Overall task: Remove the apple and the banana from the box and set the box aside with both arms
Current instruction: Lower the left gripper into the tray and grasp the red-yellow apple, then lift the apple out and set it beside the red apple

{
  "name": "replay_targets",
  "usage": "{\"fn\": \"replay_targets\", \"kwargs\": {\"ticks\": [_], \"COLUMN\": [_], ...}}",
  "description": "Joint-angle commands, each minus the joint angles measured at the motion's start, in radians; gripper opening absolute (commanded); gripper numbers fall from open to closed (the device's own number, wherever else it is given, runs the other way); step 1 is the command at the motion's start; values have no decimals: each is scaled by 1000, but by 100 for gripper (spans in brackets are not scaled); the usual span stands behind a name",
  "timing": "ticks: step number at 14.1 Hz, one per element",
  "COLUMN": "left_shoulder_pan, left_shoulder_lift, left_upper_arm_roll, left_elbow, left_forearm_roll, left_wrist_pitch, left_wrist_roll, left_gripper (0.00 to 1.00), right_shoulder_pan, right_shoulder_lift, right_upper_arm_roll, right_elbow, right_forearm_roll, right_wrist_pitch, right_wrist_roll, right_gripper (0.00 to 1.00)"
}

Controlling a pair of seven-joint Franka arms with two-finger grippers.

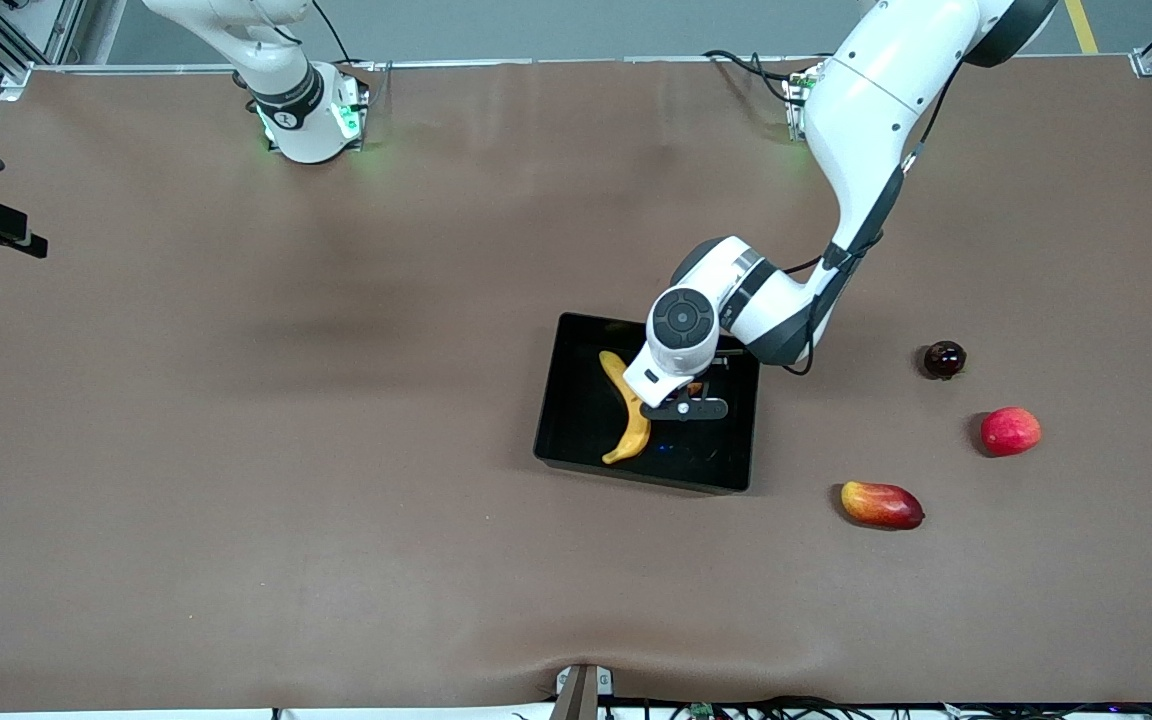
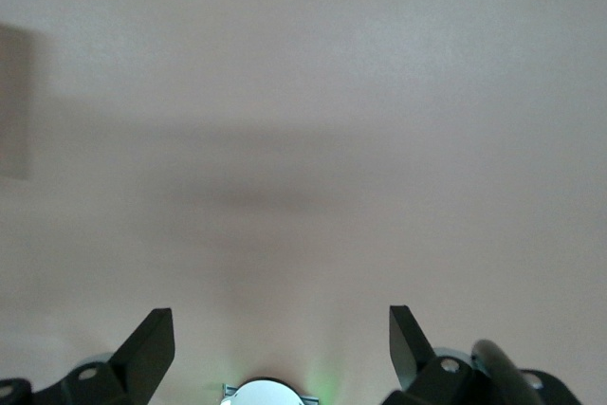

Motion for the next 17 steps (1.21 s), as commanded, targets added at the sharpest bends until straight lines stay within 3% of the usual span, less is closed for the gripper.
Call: {"fn": "replay_targets", "kwargs": {"ticks": [1, 3, 7, 13, 17], "left_shoulder_pan": [4, 14, 50, 323, 489], "left_shoulder_lift": [-67, -97, -104, -134, -87], "left_upper_arm_roll": [4, 5, 5, 4, 4], "left_elbow": [11, 62, 289, 335, 329], "left_forearm_roll": [20, 10, 13, 13, 14], "left_wrist_pitch": [-17, -103, -336, -336, -312], "left_wrist_roll": [-16, -20, -8, 251, 380], "left_gripper": [0, 0, 0, 0, 0], "right_shoulder_pan": [-24, -21, 0, 59, 60], "right_shoulder_lift": [28, 29, 63, 143, 190], "right_upper_arm_roll": [14, 14, 20, 20, 20], "right_elbow": [23, 23, 23, 23, 23], "right_forearm_roll": [21, 21, 24, 123, 125], "right_wrist_pitch": [-12, -2, 49, 89, 139], "right_wrist_roll": [-13, -15, -11, 1, 1], "right_gripper": [100, 100, 100, 100, 100]}}
